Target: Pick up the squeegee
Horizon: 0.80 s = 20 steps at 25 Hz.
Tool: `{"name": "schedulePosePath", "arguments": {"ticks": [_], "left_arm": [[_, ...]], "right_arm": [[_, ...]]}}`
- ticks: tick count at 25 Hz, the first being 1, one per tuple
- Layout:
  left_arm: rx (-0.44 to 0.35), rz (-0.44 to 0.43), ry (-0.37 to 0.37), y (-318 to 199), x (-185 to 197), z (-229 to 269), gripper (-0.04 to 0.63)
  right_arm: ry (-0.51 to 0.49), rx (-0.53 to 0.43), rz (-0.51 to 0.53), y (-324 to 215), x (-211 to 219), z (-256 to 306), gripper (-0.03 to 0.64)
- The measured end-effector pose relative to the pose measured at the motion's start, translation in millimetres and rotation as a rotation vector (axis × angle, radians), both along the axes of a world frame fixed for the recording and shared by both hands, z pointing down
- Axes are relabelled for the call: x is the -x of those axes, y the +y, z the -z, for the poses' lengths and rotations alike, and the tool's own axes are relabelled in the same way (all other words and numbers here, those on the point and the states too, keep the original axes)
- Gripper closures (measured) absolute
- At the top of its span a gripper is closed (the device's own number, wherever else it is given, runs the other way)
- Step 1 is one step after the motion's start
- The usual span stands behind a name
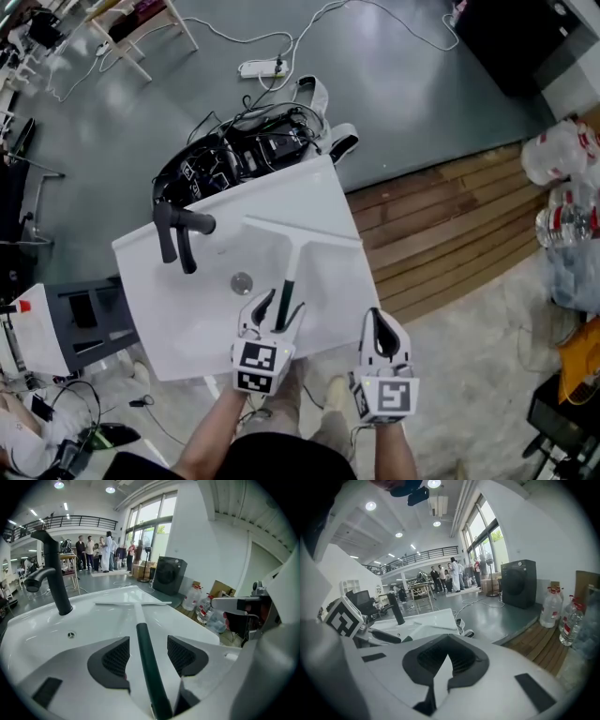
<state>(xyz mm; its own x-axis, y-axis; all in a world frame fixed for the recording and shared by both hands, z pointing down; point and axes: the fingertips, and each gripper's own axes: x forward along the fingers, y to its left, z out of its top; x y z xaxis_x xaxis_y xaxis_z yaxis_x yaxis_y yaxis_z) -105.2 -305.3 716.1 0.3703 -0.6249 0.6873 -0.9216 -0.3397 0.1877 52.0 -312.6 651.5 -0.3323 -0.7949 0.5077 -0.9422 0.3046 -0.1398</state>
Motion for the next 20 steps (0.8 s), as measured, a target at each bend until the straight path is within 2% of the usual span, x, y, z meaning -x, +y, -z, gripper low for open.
{"name": "schedulePosePath", "arguments": {"ticks": [7, 12, 20], "left_arm": [[0.035, 0.004, -0.016, 0.7, -1.2, -21.1, 0.364], [0.056, 0.017, -0.042, 3.0, 2.0, -32.5, 0.470], [0.069, 0.067, -0.029, 2.1, 6.8, -34.8, 0.506]], "right_arm": [[-0.020, 0.010, -0.003, 0.7, -3.0, -16.2, 0.619], [-0.023, 0.015, 0.009, 5.1, -4.0, -25.0, 0.620], [-0.018, 0.020, 0.001, 8.7, -11.1, -26.0, 0.619]]}}
